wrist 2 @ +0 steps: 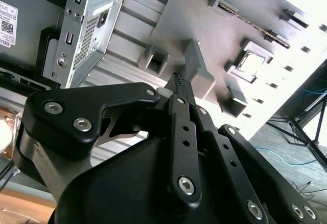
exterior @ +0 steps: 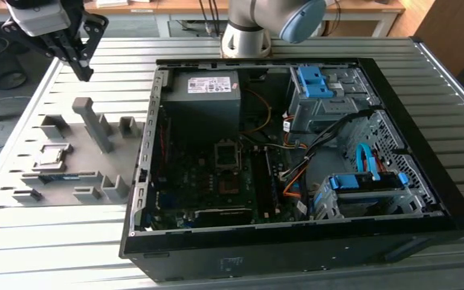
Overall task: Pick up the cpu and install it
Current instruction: 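Reach for the cpu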
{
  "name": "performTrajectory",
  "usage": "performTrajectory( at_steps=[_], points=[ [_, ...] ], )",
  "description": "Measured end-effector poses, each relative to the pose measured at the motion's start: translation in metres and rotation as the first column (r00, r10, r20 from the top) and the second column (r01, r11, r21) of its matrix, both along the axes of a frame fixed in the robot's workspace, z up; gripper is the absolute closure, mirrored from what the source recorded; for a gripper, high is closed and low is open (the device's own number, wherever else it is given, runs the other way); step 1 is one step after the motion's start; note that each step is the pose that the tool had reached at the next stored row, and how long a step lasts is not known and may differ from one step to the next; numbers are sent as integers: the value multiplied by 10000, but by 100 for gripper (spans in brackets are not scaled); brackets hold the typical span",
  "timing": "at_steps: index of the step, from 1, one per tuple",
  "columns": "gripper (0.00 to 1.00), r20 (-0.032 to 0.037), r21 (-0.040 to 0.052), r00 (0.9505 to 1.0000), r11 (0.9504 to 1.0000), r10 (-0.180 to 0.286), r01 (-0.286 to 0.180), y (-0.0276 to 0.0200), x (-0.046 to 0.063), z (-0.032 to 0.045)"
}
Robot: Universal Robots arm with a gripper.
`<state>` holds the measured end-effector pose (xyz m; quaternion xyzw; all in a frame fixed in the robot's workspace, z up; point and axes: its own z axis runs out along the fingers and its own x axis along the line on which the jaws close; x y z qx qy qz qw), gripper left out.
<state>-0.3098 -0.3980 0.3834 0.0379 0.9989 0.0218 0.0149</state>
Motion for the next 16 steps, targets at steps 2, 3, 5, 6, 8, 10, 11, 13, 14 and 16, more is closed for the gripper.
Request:
performTrajectory(
  at_steps=[2, 3, 5, 6, 8, 10, 11, 13, 14, 16],
  points=[
    [90, 0, 0, 10000, 10000, 1, -1, 0, -18, -2],
    [90, 0, 0, 10000, 10000, 0, 0, 0, -27, -3],
    [90, 0, 0, 10000, 10000, 0, 0, 0, -46, -5],
    [90, 0, 0, 10000, 10000, 0, 0, 0, -55, -5],
    [90, -1, -1, 10000, 10000, 1, -1, 0, -72, -6],
    [90, -1, 0, 10000, 10000, 0, 0, 0, -90, -8],
    [90, 0, 0, 10000, 10000, 1, -1, 0, -101, -9],
    [90, 0, -1, 10000, 10000, 1, -1, 0, -131, -11],
    [90, 0, 0, 10000, 10000, 1, -1, 0, -149, -11],
    [90, 0, 0, 10000, 10000, 1, -1, 0, -188, -14]
  ],
)
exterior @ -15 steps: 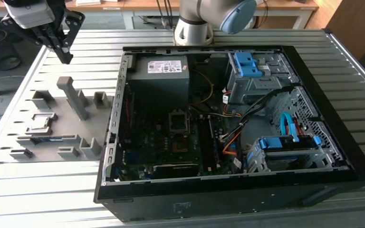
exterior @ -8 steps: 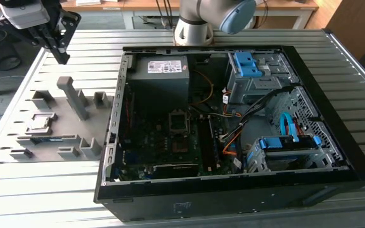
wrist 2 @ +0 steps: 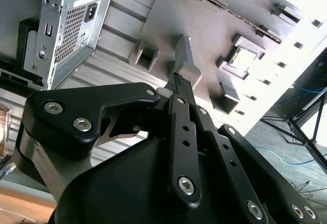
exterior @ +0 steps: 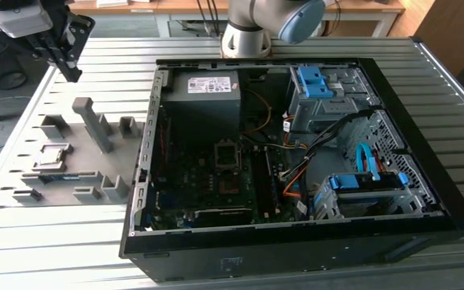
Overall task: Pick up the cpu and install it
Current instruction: 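Reach for the cpu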
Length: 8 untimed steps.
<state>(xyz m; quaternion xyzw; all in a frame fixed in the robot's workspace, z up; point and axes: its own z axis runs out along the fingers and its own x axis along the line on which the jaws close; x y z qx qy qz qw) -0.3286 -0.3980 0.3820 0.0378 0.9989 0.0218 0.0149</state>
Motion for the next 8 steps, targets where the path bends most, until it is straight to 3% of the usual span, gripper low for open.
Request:
performTrajectory(
  at_steps=[8],
  points=[
    [90, 0, 0, 10000, 10000, -1, 1, 0, -133, -8]
  ],
)
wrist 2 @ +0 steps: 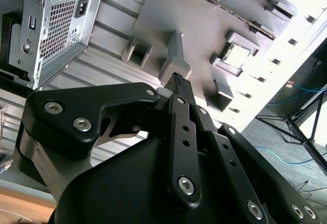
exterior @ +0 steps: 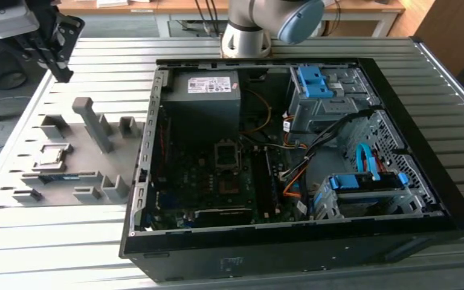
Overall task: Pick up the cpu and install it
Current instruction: 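Reach for the cpu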
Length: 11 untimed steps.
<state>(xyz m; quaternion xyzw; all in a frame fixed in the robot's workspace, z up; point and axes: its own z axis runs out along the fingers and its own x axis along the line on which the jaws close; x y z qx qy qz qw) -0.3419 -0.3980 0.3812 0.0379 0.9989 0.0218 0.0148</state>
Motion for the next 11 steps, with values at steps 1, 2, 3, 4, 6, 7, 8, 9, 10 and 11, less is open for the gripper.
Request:
performTrajectory(
  at_steps=[1, 2, 3, 4, 6, 7, 8, 9, 10, 11],
  points=[
    [90, 0, 0, 10000, 10000, 0, 0, 0, -17, -1],
    [90, -1, 0, 10000, 10000, 0, 0, 0, -33, -2],
    [90, 0, 0, 10000, 10000, 0, 0, 0, -49, -3],
    [90, 0, 0, 10000, 10000, 0, 0, 0, -66, -4],
    [90, 0, 0, 10000, 10000, 1, -1, 0, -98, -6],
    [90, 0, 1, 10000, 10000, 1, -1, 0, -114, -8],
    [90, 0, 0, 10000, 10000, 1, -1, 0, -131, -8],
    [90, 0, 0, 10000, 10000, 1, -1, 0, -147, -9],
    [90, -1, -1, 10000, 10000, 0, 0, 0, -164, -9],
    [90, -1, 0, 10000, 10000, 0, 0, 0, -182, -10]
  ],
)
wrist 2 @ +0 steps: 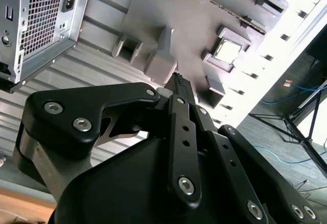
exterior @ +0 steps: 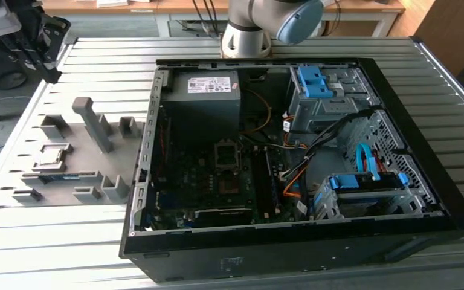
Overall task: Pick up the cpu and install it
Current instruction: 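Reach for the cpu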
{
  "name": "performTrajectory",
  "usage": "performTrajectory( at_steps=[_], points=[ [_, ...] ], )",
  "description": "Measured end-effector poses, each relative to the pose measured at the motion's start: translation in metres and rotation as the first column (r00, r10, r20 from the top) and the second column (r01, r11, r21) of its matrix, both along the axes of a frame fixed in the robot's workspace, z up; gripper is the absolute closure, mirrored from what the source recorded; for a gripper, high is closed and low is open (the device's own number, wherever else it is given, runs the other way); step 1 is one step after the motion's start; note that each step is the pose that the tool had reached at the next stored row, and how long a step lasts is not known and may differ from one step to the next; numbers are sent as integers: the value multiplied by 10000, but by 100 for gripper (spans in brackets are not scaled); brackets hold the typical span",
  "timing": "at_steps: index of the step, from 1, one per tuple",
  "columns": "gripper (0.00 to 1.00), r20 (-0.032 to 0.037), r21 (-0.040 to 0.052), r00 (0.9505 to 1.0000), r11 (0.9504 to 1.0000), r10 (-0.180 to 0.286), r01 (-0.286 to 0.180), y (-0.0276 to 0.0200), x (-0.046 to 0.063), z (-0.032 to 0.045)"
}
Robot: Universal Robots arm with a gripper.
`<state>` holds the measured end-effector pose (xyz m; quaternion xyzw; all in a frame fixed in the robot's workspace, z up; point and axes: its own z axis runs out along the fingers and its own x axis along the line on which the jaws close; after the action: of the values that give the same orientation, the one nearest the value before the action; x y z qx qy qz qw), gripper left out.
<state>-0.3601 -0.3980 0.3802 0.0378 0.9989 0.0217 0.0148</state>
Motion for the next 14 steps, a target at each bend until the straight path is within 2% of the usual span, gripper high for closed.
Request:
performTrajectory(
  at_steps=[14],
  points=[
    [90, 1, 0, 10000, 10000, 0, 0, 0, -229, -12]
  ],
)
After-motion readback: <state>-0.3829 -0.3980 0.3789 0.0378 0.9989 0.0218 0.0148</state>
